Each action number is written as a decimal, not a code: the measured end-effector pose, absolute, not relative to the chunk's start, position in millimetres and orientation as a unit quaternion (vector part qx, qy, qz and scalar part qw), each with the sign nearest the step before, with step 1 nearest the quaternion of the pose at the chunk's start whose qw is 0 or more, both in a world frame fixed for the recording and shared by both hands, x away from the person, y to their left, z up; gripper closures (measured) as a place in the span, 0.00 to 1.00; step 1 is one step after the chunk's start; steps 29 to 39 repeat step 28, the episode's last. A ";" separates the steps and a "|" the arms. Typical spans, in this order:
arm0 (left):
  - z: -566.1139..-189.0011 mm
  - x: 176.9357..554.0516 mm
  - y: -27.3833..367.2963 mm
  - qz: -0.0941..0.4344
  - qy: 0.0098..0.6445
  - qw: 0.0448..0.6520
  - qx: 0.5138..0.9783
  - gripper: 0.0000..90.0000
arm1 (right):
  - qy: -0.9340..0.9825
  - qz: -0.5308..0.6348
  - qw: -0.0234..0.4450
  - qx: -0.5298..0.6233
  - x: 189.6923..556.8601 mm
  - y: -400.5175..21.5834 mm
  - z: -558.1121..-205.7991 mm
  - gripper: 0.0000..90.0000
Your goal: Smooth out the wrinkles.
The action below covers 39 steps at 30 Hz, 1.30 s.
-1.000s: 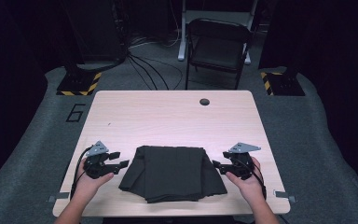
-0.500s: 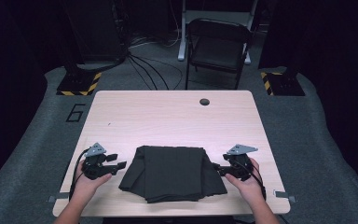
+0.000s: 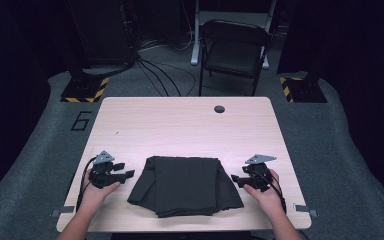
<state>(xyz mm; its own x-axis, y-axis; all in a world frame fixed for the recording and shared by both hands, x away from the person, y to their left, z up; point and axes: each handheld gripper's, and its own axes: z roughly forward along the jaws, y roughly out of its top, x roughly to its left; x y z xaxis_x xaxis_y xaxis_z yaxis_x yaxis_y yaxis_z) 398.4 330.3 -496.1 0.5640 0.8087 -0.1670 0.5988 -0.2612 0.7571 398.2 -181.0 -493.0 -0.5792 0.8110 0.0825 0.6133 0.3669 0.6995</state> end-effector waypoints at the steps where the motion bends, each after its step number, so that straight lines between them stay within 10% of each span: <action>1: -497.3 400.1 330.2 0.134 0.449 0.412 0.781 0.46 | 0.814 0.354 0.138 0.440 398.4 -182.4 -493.8 0.43; 39: -501.1 423.2 325.7 0.117 0.465 0.407 0.777 0.45 | 0.790 0.350 0.137 0.483 391.9 -208.4 -504.5 0.43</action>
